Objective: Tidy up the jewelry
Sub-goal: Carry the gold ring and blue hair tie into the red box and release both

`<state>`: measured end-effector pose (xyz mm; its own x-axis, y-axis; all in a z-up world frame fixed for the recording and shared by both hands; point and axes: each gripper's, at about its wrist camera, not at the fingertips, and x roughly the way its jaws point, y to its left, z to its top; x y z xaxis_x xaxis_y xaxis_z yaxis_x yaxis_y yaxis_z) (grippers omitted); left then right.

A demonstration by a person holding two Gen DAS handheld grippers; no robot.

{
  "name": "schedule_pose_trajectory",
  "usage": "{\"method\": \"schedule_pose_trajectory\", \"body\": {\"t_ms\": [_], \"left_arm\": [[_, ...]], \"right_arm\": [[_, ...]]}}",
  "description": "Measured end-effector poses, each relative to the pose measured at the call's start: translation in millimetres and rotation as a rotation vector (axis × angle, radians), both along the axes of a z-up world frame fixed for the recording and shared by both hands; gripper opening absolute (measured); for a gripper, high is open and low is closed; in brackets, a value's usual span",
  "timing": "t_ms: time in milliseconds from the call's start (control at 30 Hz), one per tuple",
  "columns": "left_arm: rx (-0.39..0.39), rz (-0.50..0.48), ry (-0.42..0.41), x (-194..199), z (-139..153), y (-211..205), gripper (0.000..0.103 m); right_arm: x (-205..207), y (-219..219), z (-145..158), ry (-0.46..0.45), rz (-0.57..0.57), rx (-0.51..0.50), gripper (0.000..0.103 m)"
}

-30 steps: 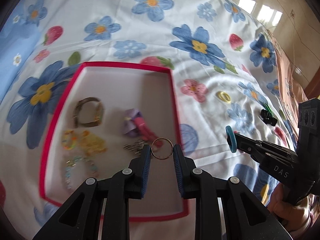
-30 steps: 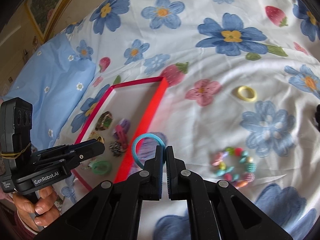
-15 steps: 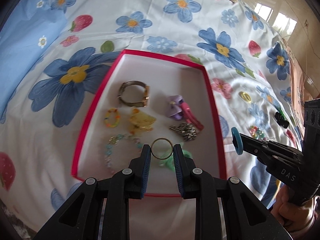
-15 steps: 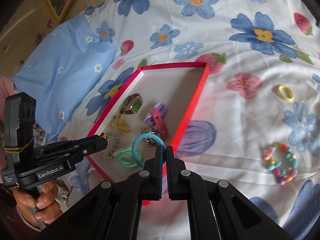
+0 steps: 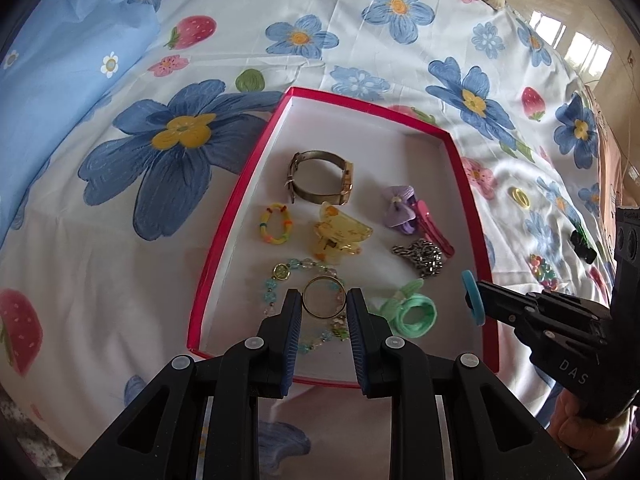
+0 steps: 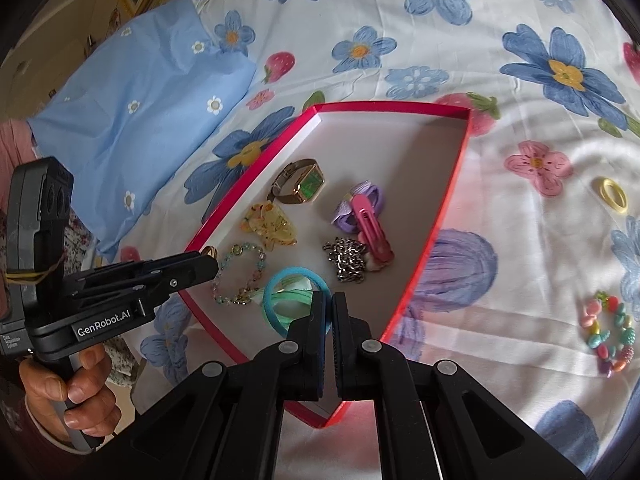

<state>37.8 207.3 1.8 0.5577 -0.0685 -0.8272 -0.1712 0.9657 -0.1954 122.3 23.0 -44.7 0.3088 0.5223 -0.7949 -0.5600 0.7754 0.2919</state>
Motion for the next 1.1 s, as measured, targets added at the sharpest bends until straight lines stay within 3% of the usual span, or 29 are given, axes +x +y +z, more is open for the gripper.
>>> {"method": "schedule_pose_trajectory", "body": {"t_ms": [467,1100], "left_arm": [[0.031,-0.016,0.058,26,-26,5,0.022],[0.106,-0.032,0.080,32,-35,-5,0.023]], "right_arm": [[4,19,-21,-0.003,0.035,-0.101,0.003],[6,28,-26,0.010,0.058,-0.105,0.004]]}}
